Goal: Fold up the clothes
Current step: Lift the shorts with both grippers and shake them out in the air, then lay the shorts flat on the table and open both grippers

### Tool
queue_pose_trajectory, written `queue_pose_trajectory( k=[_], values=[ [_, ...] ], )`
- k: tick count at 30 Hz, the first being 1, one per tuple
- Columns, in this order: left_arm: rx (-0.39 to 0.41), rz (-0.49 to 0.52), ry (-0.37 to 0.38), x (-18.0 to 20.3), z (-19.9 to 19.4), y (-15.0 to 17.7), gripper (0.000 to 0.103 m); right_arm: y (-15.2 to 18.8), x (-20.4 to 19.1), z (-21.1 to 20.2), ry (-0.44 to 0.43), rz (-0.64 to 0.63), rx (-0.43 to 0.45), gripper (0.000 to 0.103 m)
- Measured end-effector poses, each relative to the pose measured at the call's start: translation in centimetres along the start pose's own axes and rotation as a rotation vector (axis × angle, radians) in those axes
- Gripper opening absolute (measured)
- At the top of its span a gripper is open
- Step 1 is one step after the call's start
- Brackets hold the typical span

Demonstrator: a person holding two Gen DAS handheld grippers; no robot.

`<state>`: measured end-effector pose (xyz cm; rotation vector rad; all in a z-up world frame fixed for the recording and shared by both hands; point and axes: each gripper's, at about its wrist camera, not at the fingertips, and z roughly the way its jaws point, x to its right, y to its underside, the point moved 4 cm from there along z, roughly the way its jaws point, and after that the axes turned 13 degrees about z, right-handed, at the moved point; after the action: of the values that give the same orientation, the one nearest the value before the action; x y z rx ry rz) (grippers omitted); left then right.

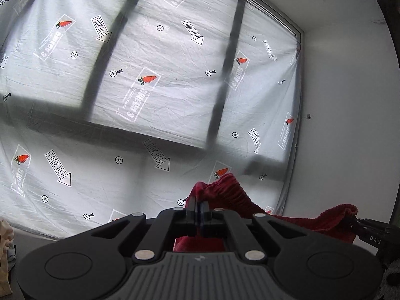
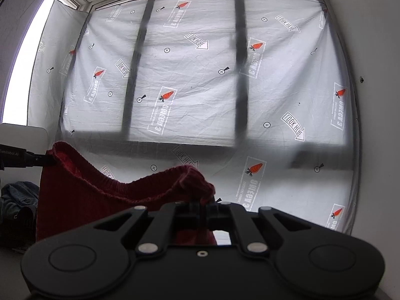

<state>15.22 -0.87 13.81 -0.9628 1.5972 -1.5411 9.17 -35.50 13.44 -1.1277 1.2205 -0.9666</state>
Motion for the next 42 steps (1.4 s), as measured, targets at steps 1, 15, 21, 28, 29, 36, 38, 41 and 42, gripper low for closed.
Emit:
queue_pose_trajectory(
  k=[1, 15, 21, 28, 29, 36, 38, 41, 42],
  values=[
    [0.000, -0.006, -0.006, -0.1, -0.3, -0.1, 0.001, -0.1, -0.1, -0.1, -0.004, 0.002, 0.002, 0.005],
    [-0.261, -0.016, -0.223, -1.1, 5.8, 10.8, 0.002, 9.1, 0.6, 8.2, 0.088, -0.018, -0.227, 0.006],
    [-0.303, -0.067, -0.244, -4.0, 9.4, 12.8, 0.002, 11.5, 0.9, 12.7, 0.086, -0.043, -0.283, 0.006],
    [-0.289, -0.101, -0.249, -8.5, 15.7, 12.7, 0.002, 12.8, 1.7, 19.9, 0.077, -0.028, -0.311, 0.006],
    [-0.295, -0.109, -0.250, -9.1, 16.9, 13.0, 0.002, 13.1, 1.9, 21.2, 0.079, -0.026, -0.319, 0.006],
    [-0.414, -0.176, -0.270, -14.1, 26.1, 17.8, 0.002, 17.3, 3.9, 31.5, 0.099, -0.022, -0.426, 0.006],
    [-0.465, -0.184, -0.284, -15.6, 28.9, 19.8, 0.005, 19.4, 4.6, 34.7, 0.117, -0.018, -0.474, 0.006],
    [-0.575, -0.161, -0.321, -17.4, 32.9, 23.0, 0.015, 23.0, 5.3, 39.7, 0.161, -0.026, -0.559, 0.008],
    [-0.617, -0.149, -0.337, -17.9, 34.2, 24.1, 0.030, 24.1, 5.4, 40.9, 0.178, -0.048, -0.577, 0.015]
  ],
)
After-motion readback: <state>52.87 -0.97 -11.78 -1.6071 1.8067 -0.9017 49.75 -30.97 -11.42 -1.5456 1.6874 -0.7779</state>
